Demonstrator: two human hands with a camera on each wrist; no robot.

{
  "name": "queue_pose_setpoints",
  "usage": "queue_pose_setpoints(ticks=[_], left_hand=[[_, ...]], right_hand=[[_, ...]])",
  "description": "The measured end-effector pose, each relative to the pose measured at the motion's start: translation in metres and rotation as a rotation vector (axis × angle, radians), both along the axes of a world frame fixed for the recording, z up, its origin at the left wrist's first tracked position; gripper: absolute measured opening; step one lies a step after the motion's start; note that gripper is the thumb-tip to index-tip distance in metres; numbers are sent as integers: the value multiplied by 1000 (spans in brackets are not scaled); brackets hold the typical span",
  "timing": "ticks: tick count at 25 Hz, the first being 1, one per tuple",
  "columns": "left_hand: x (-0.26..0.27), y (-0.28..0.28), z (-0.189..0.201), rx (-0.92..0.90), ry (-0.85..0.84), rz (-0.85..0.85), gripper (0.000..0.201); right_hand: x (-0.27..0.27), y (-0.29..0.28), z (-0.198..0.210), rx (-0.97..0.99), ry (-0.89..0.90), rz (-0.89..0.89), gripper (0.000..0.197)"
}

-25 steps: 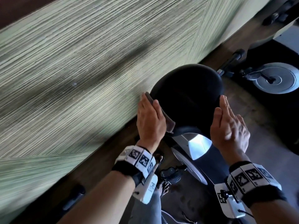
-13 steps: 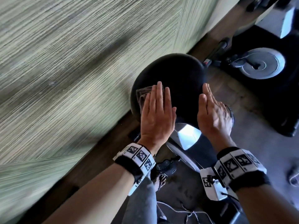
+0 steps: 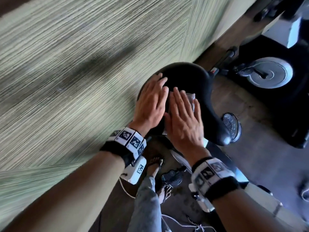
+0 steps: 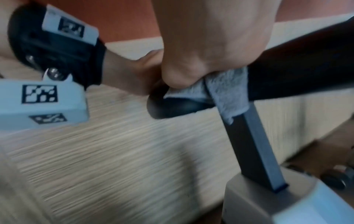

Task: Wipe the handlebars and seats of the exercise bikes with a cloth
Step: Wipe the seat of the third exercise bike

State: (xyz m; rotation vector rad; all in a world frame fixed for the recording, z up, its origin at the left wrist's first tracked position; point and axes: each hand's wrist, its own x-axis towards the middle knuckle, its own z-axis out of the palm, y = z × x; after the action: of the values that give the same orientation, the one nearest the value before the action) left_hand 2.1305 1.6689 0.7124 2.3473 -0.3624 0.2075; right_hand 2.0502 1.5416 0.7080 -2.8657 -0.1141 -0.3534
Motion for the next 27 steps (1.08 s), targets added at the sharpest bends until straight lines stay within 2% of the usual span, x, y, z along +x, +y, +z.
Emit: queue_pose_setpoints(ticks=[2,4,6,11,15,18,22,23,27], left_hand=[[3,-7,-6,81,56,-8,67],[1,-5,-11,100,33,-4,70],[3,-3,-15,111,-7,-30,78],[1,-6,-13,73,7,-8,82],[2,-5,-16,78,-37,12,74],[3,-5,-18,42,-60,19,60],[4,-5,-19,60,-42,29,58],[3,-5,-19,64,-34,25,58],[2,-7,-19,79,-54,21,58]], right_hand=[[7,-1,-8,-43,4,20,59],[-1,-18,-11,-58,-27,81,61],[-16,-43,-10,-116,-51,72,61],[-47,-79,-11,-101,-65,-184,60],[-19,-33,-8,-33,-30,-386,67],[-2,8,-2,105,21,-275,75],[-22,-28,6,-4,85,87,74],[-31,-44,6,-52,96,107,75],[-49,-71,2,-104,78,-34,79]])
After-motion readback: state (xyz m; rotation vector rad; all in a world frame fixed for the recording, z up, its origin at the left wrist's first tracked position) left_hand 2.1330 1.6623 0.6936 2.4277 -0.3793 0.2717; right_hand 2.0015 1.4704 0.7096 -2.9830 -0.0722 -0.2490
